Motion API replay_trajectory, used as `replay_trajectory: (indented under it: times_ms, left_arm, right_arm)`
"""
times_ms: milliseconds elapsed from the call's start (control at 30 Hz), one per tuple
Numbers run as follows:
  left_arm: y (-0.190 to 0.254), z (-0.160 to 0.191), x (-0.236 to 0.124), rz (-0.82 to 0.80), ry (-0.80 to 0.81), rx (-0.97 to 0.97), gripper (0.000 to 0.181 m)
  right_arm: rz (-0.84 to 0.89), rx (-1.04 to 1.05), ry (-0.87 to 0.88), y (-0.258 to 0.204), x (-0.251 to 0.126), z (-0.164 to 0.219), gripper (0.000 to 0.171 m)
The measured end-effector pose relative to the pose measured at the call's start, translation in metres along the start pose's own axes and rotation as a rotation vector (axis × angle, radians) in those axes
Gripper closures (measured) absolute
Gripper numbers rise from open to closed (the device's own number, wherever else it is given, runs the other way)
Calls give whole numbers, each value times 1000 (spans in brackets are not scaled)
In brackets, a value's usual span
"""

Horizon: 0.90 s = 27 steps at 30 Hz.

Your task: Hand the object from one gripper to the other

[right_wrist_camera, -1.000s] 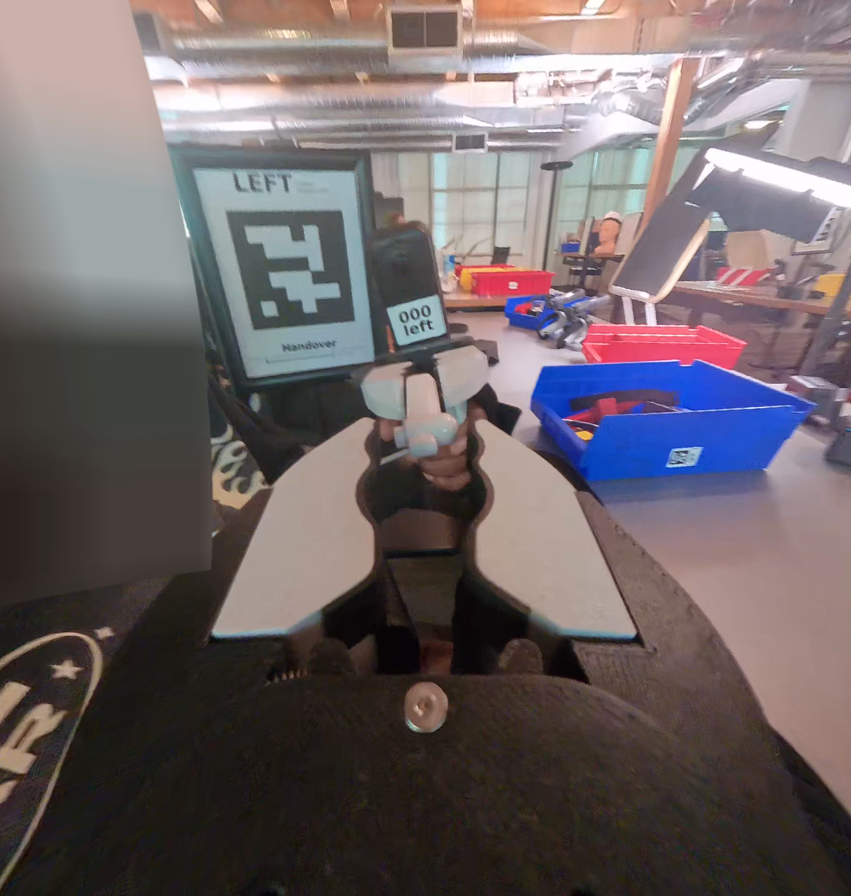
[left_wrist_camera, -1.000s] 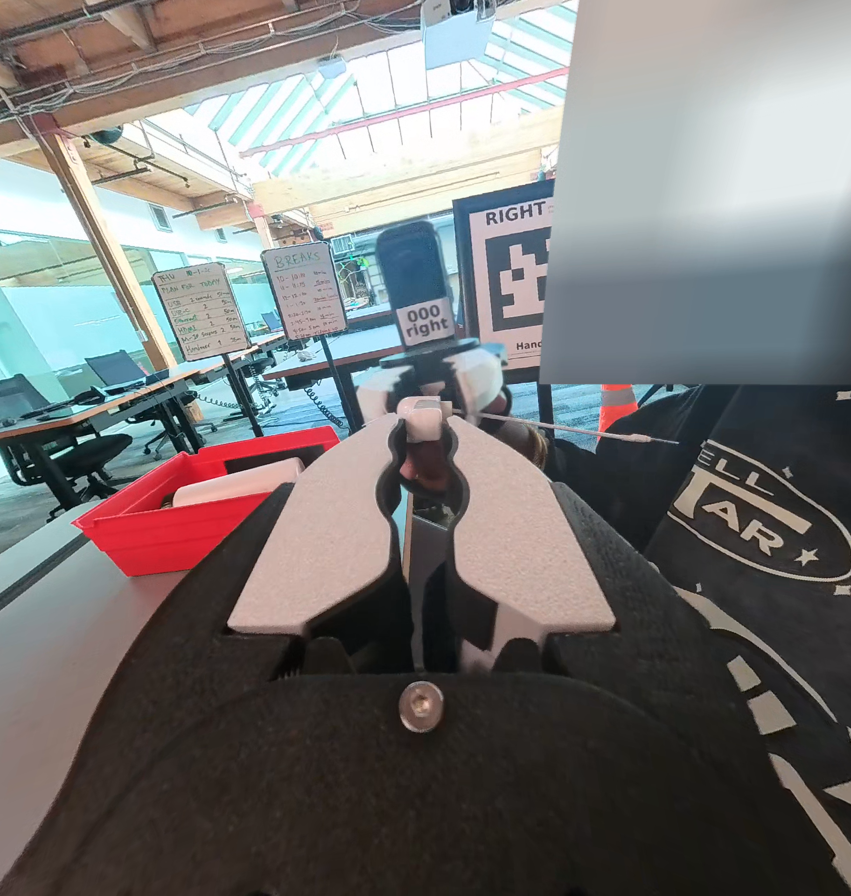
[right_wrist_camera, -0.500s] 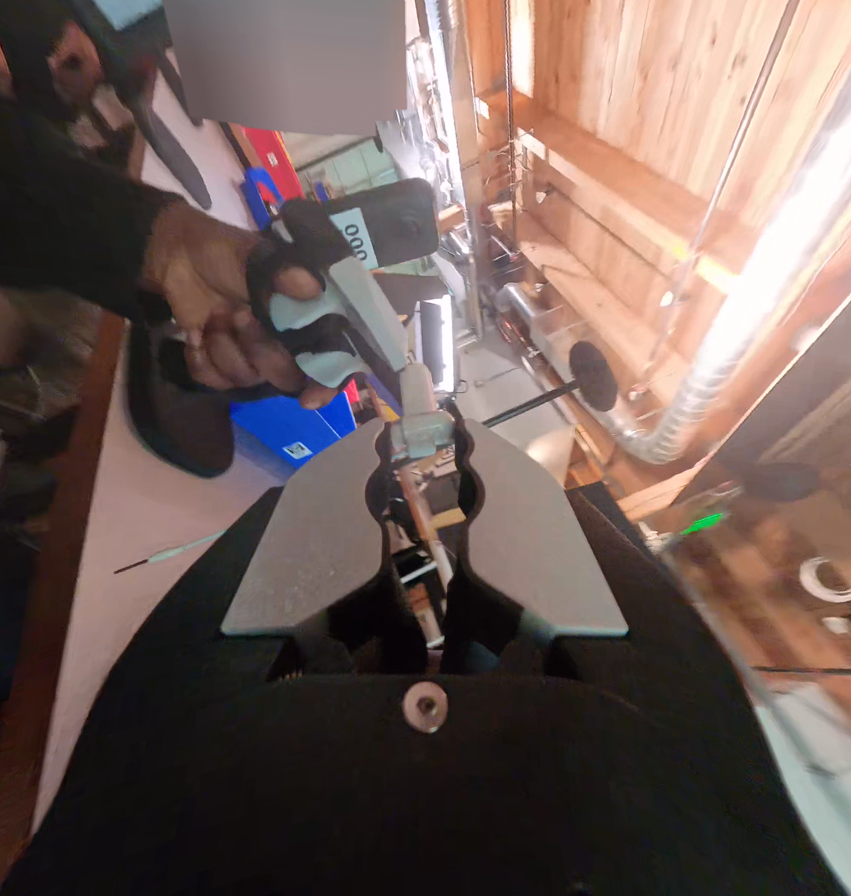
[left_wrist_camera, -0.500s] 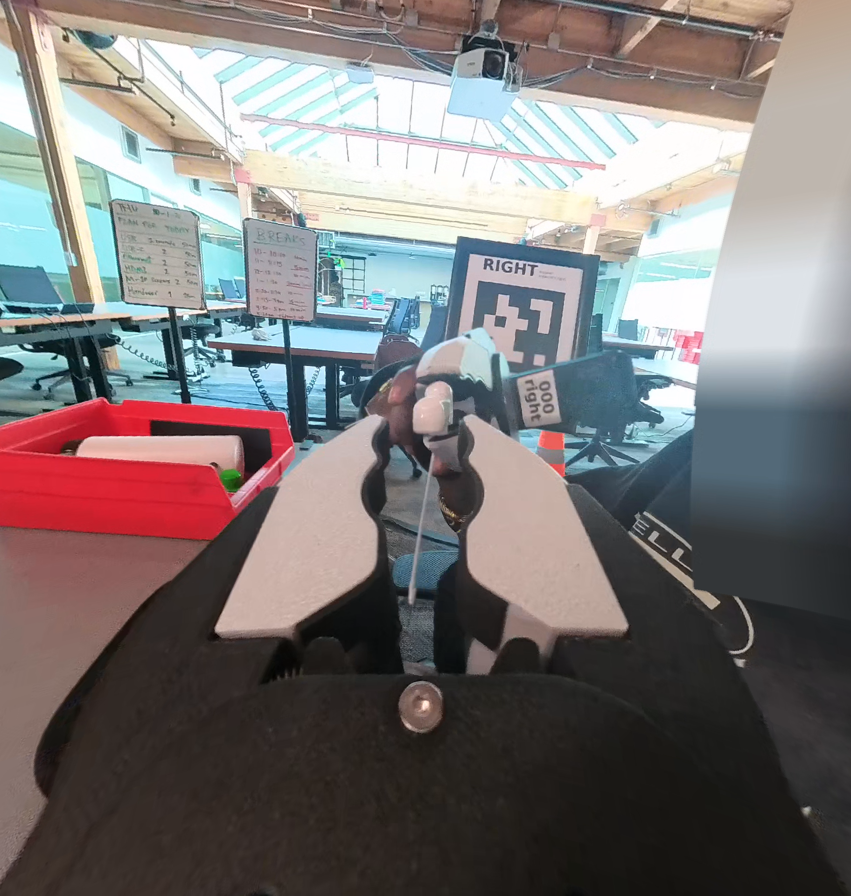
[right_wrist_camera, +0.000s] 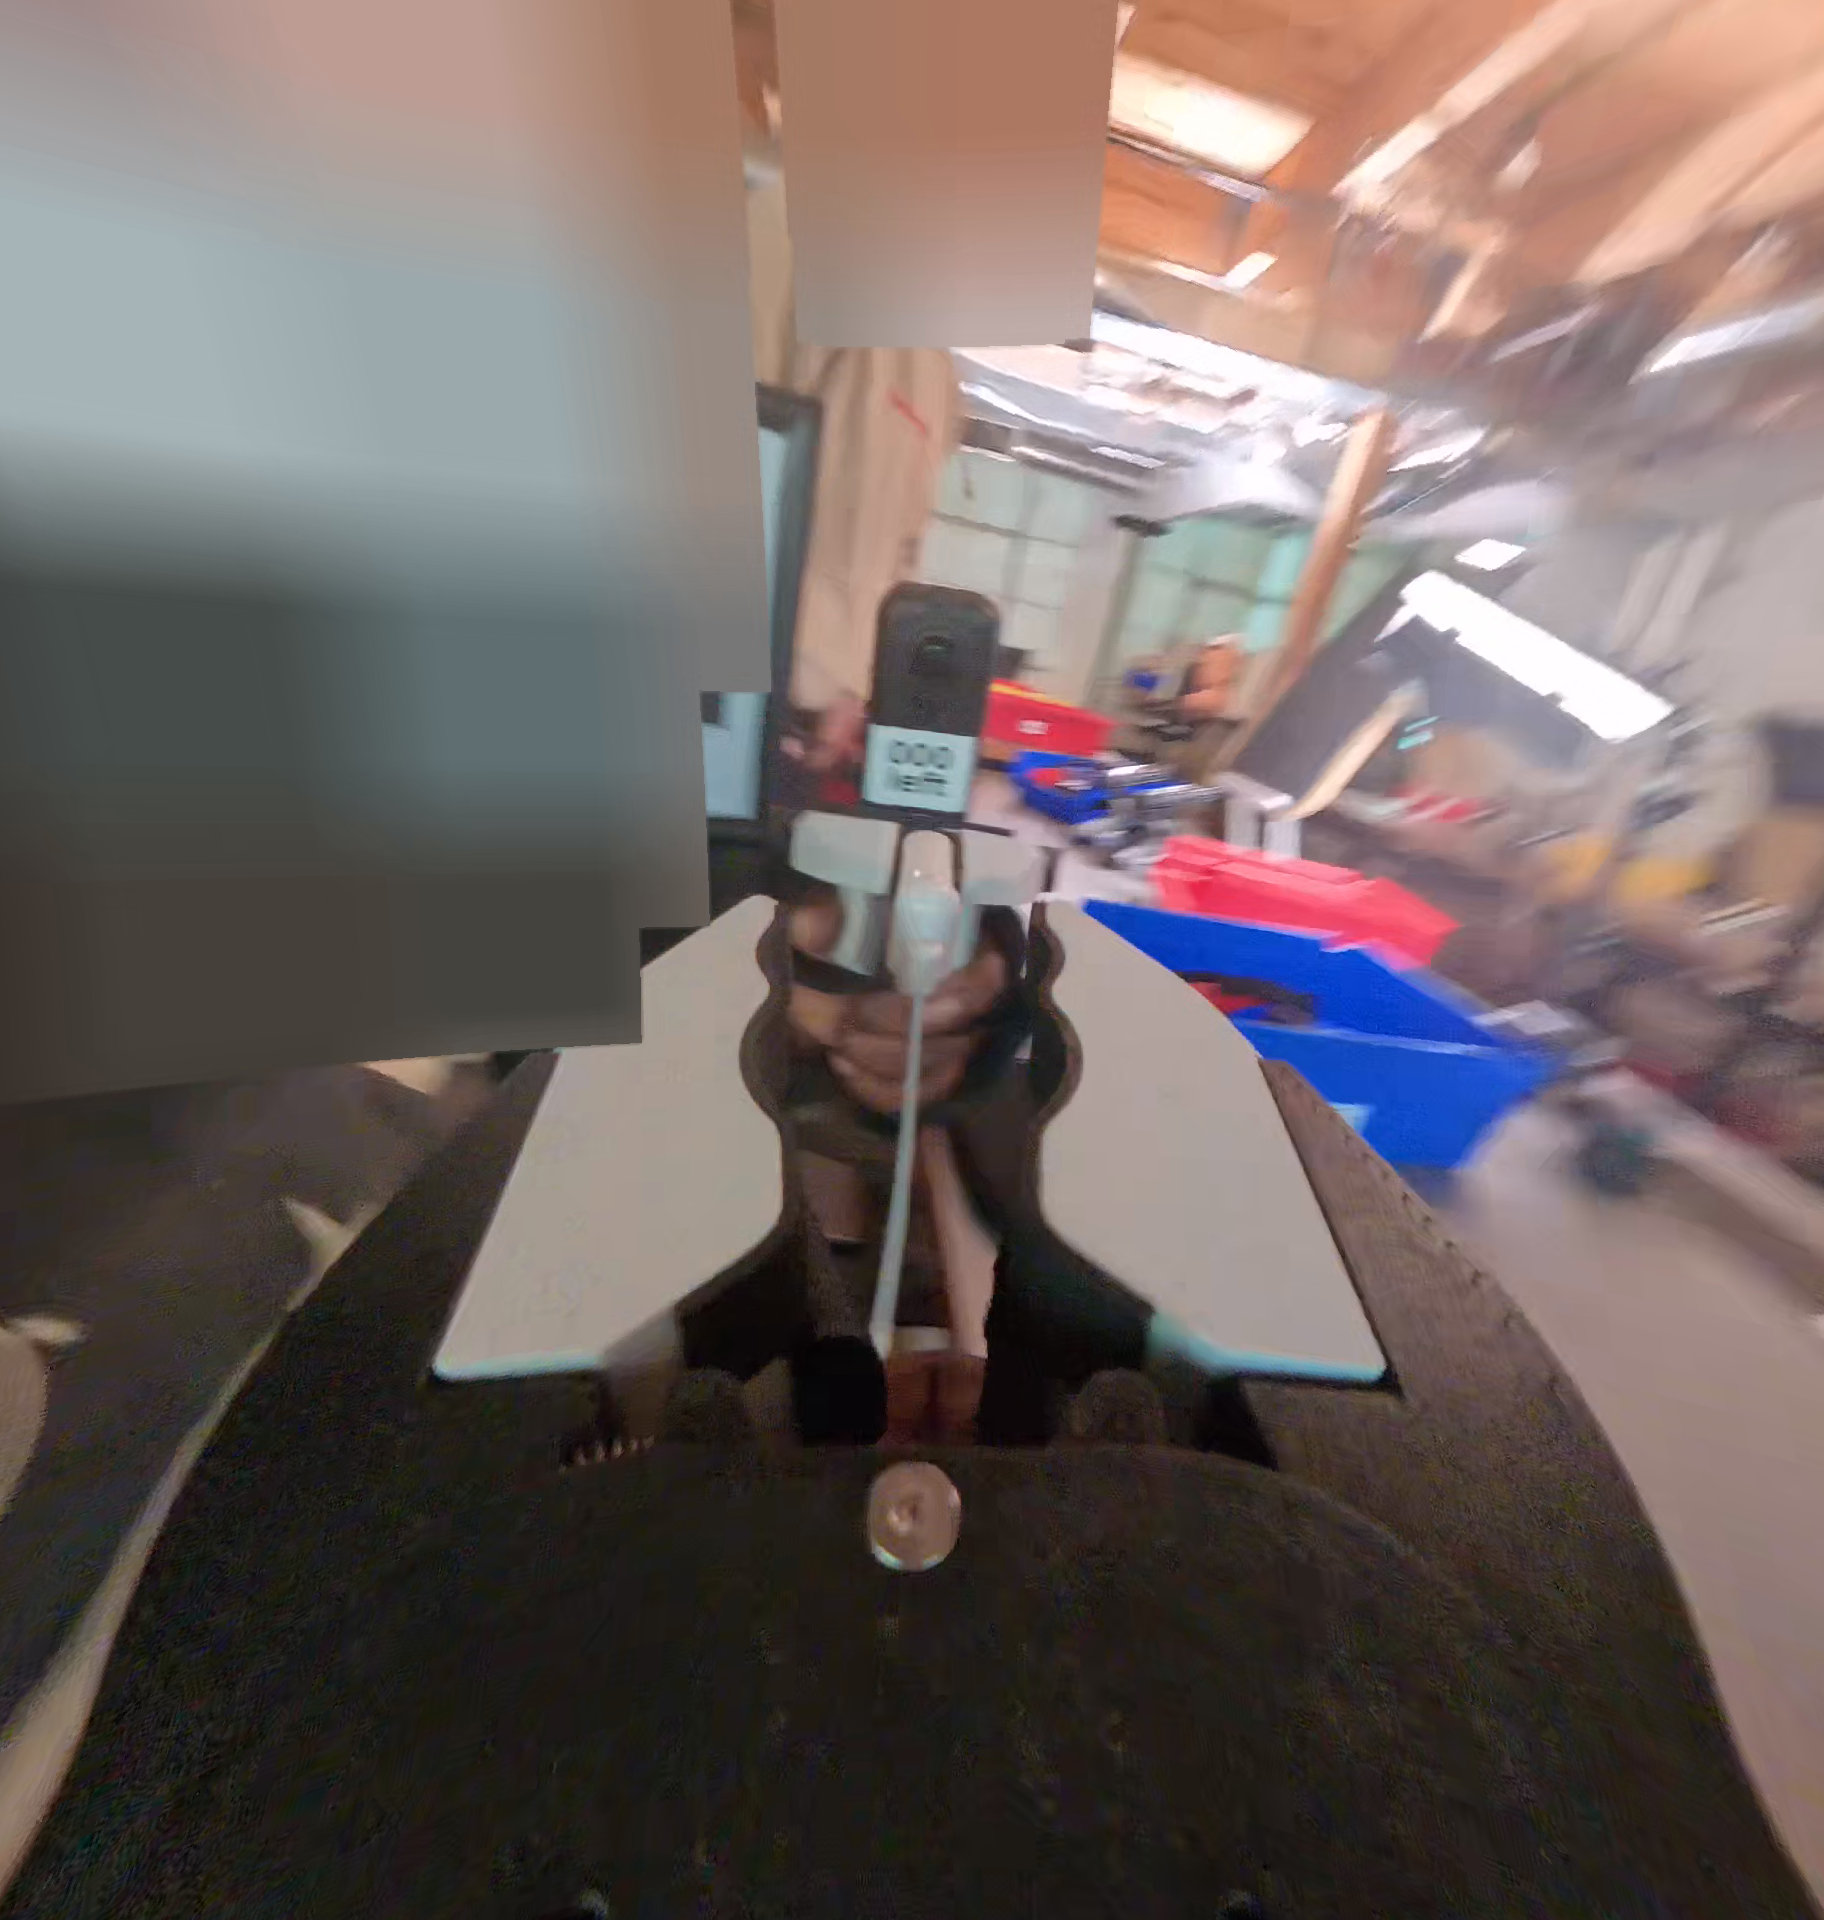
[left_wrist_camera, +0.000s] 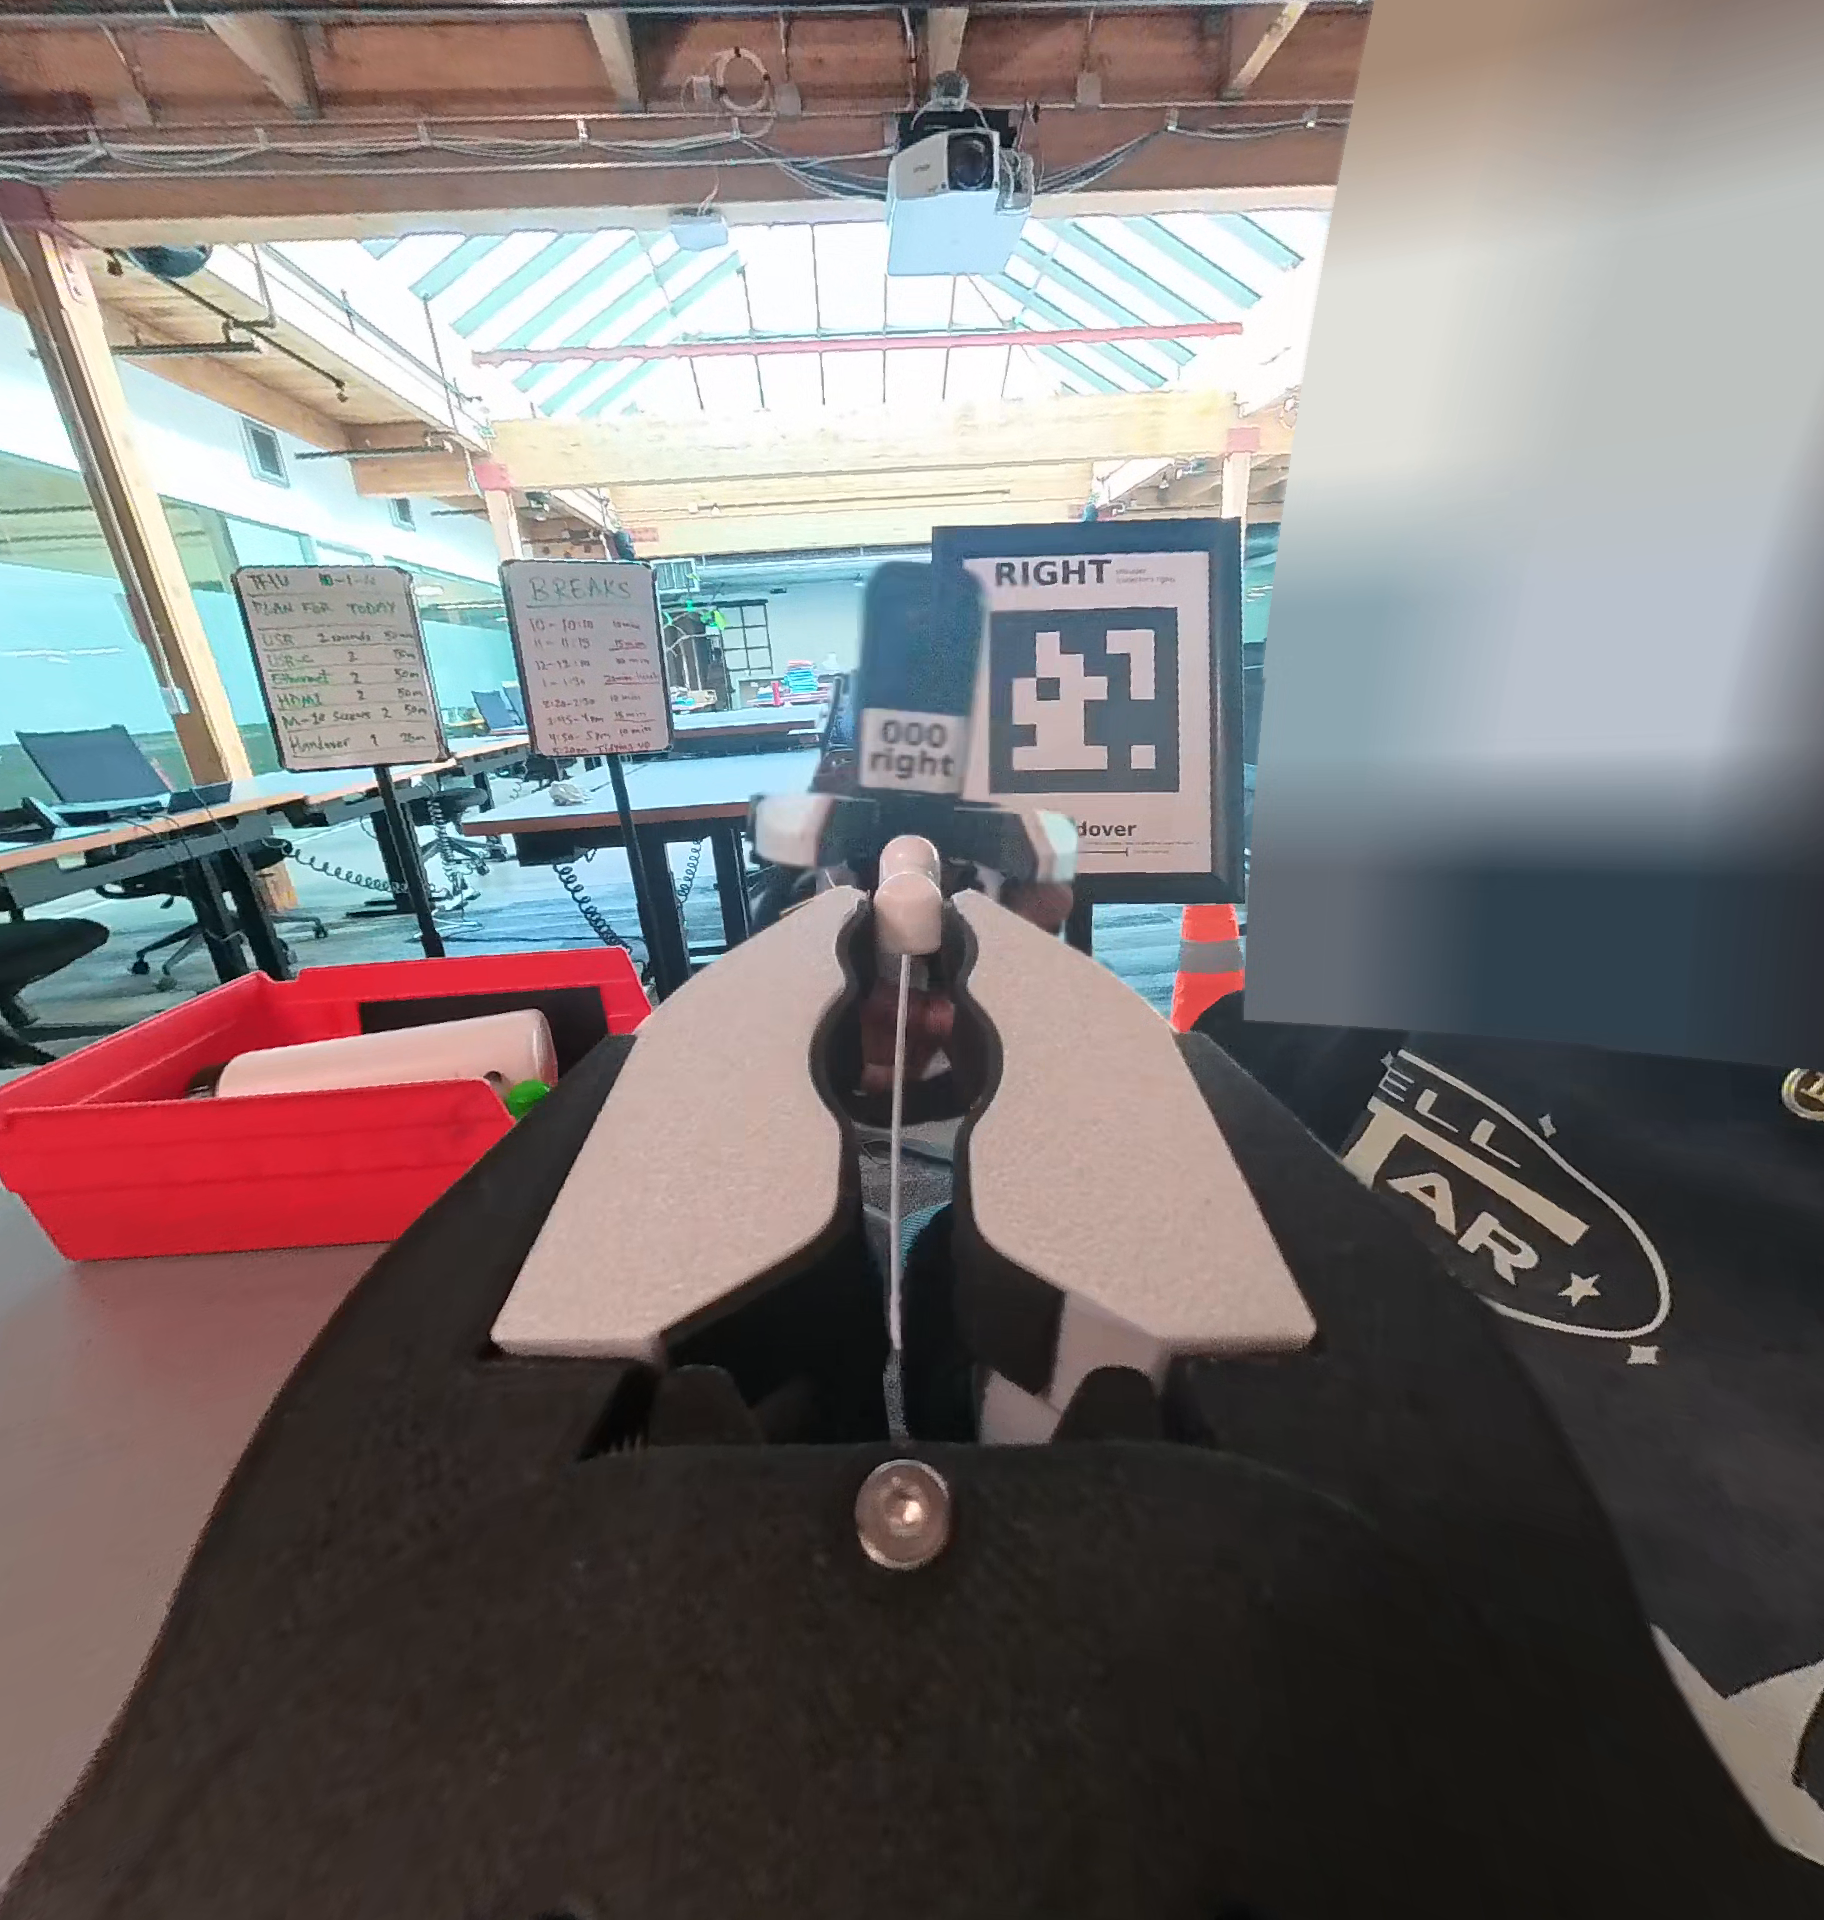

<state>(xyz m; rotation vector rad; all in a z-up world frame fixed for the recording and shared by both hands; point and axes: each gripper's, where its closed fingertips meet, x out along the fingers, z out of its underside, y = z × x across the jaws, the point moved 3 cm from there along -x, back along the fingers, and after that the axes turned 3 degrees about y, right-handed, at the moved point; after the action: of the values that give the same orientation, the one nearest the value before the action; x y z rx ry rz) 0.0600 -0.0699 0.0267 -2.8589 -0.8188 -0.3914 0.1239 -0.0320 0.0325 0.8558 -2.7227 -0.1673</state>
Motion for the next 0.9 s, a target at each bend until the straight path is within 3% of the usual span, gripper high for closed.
replay_trajectory:
  times_ms: [100,333,433,633,767,900]
  left_arm:
    - [1,1,1,5,-7,8,169]
    - [1,2,2,7,-3,-18,169]
    - [-4,2,3,-30,-8,-64,163]
    - [-4,6,3,31,-27,-277,152]
    - [-2,10,5,52,-55,-321,156]
    - [1,10,4,60,-68,-303,167]
  right_arm:
    - [-65,233,13,2,2,5,133]
    - [-25,87,-35,1,8,13,157]
    - [26,-150,-33,3,6,10,158]
    - [159,-1000,-176,-6,4,12,158]
    - [161,-1229,-255,-10,6,20,158]
    - [157,-1285,-265,-11,7,24,158]
